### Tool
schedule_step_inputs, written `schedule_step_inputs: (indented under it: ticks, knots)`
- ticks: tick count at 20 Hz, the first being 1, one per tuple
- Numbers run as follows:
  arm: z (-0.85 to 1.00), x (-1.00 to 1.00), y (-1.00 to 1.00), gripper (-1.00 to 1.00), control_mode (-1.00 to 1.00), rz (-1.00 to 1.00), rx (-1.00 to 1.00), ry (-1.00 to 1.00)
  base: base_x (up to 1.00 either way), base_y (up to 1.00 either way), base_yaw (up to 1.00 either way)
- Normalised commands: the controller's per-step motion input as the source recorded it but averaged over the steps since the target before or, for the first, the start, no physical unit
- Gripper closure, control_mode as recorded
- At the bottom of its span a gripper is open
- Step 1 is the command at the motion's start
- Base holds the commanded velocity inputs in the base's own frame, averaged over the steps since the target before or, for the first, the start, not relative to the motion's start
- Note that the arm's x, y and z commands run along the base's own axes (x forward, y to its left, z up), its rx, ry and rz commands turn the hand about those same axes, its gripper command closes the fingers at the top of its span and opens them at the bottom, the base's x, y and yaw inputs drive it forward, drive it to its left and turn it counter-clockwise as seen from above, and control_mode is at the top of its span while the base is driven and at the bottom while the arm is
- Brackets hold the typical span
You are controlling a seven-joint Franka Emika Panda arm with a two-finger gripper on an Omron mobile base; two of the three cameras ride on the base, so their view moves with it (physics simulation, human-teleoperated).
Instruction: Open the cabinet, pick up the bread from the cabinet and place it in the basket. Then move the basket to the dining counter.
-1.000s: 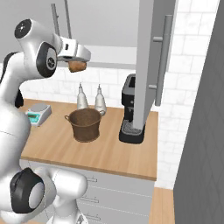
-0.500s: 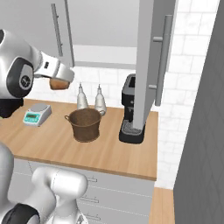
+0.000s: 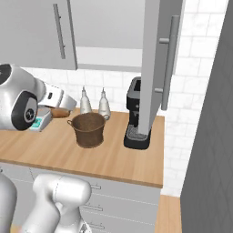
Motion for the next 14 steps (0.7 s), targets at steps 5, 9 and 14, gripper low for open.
schedule_step_inputs:
  ticks: [5, 9, 14]
  knots:
    - [-0.52, 0.54, 0.09, 1.00, -1.00, 0.12, 0.00, 0.08, 0.00, 0.00, 0.00]
    - [-0.51, 0.76, 0.14, 1.00, -1.00, 0.07, 0.00, 0.14, 0.00, 0.00, 0.00]
    - [-0.46, 0.89, 0.09, 1.00, -1.00, 0.02, 0.00, 0.16, 0.00, 0.00, 0.00]
